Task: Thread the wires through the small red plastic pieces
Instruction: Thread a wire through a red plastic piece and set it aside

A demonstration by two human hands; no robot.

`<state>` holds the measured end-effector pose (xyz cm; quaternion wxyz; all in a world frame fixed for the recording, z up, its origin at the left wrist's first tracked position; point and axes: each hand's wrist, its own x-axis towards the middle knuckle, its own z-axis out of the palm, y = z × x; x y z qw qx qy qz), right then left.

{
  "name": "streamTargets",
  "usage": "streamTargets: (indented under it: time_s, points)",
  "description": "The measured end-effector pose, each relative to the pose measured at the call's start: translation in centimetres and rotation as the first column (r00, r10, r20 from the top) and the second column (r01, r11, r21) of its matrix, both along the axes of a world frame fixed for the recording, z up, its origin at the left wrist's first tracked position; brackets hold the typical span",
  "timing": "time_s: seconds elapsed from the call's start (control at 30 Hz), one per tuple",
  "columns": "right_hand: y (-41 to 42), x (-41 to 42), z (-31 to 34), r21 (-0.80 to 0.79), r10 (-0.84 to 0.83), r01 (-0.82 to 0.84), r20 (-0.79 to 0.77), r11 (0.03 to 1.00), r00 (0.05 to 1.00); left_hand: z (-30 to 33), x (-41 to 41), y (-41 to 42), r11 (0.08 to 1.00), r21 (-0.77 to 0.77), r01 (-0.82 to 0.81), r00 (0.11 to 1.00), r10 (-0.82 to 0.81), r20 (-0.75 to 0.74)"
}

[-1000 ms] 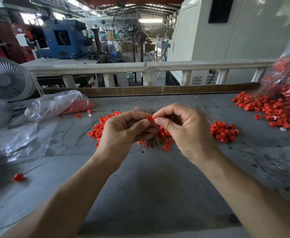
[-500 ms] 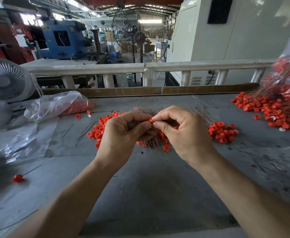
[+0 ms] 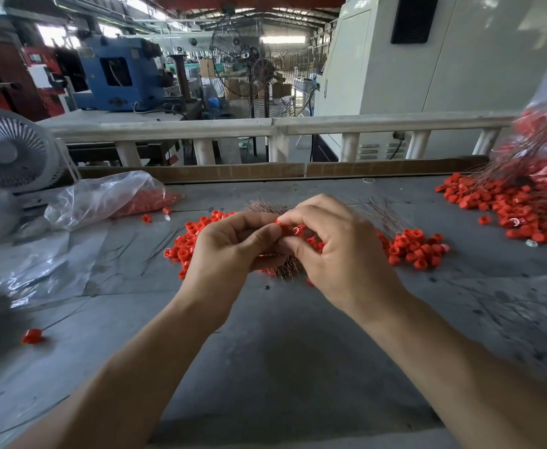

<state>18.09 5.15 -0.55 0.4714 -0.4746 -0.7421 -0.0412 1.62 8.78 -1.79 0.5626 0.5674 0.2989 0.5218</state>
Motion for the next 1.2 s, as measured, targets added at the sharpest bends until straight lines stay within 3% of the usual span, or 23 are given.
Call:
streamTargets:
  time_s: [0.17,0.33,1.2]
  points:
    - [-0.07,-0.95,-0.30,0.109,-0.155,0.144,0.105,0.984,0.982,-0.37,0.17,0.09,0.981,-0.163,0.105,0.991,-0.089,0.100]
    - [-0.06,-1.04,-0.31,0.142,-0.195,0.177,0.127,0.974,0.973,-0.16,0.05,0.07,0.957,-0.232,0.174,0.979,-0.144,0.141]
    - [0.13,-1.04,-0.61,0.172,-0.226,0.197,0.166,0.965,0.960,-0.06,0.40,-0.12,0.962,-0.258,0.090,0.995,-0.073,0.074]
